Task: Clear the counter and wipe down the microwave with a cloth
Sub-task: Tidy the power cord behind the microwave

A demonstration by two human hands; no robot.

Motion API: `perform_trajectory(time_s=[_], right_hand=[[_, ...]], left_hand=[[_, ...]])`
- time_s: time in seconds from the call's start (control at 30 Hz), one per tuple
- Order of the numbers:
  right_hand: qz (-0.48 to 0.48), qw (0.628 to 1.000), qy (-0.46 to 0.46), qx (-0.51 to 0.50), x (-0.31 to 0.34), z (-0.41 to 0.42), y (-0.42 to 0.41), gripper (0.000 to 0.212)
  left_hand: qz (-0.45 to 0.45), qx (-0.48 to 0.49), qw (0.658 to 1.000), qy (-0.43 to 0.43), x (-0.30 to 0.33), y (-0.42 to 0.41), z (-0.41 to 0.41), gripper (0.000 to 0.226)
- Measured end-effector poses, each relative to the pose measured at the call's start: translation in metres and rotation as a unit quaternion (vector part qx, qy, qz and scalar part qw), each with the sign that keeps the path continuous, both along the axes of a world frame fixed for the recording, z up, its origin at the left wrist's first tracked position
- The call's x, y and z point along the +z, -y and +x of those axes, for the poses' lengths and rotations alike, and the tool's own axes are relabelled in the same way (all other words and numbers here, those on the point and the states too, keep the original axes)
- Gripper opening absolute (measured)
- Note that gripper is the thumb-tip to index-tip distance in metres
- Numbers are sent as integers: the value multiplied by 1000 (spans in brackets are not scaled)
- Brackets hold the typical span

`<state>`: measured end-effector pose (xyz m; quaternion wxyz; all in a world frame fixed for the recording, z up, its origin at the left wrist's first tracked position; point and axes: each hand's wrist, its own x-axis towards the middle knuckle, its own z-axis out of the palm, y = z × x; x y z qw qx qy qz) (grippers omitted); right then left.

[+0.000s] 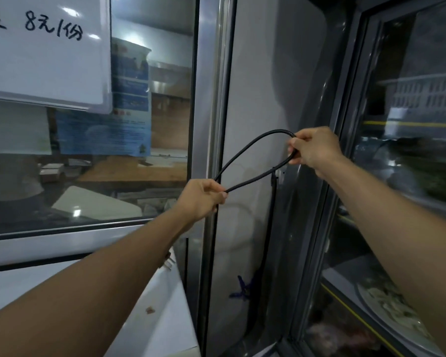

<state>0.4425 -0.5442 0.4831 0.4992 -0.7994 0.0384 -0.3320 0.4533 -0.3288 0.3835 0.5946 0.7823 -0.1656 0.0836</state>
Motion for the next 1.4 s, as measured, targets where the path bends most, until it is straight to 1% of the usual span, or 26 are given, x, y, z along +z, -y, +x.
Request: perform_trajectory(time_s=[0.07,0.13,0.2,0.3,0.47,0.6,0.73,0.93,1.03,1.1,1.13,1.2,1.27,1.33,1.4], right_hand=[[15,1000,5,-5,-4,3,2,21],[27,1000,9,-8,-8,5,6,16],[39,999,11,-9,-14,8,10,13],[73,997,17,1,-22,14,15,11],[81,996,40,20,-32,23,25,13],[47,997,57,31,-38,22,36,16],[7,995,81,51,-41,15,41,18],[1,996,81,32,-47,13,47,18],[0,997,71,15,-49,14,48,17],[-31,998,48,4,-49,14,48,16],[-57,998,28,6,-48,13,47,19],[-131,991,-33,19,-46,13,42,35],[-211,972,-93,35,-44,14,28,43],[-291,948,-124,43,-46,21,10,38],[-340,930,-129,48,-53,31,-8,25]], left_hand=[[45,21,999,2,5,-17,8,9],[77,40,996,-5,6,-33,16,6],[80,57,995,-12,3,-46,25,5],[49,83,995,-18,-4,-56,36,9],[86,109,990,-10,-14,-47,64,5],[112,95,989,5,-21,-30,85,5],[116,62,991,-2,-27,-16,98,15],[115,2,993,-25,-36,-4,101,15],[106,-7,994,-32,-34,-6,99,16],[102,-8,994,-31,-32,-13,98,18],[107,-10,994,-28,-30,-16,97,18],[119,-18,992,-23,-29,-21,96,15],[126,-23,992,-16,-28,-24,95,14],[119,-24,992,-12,-28,-26,96,16],[115,-24,993,-9,-28,-27,97,16]])
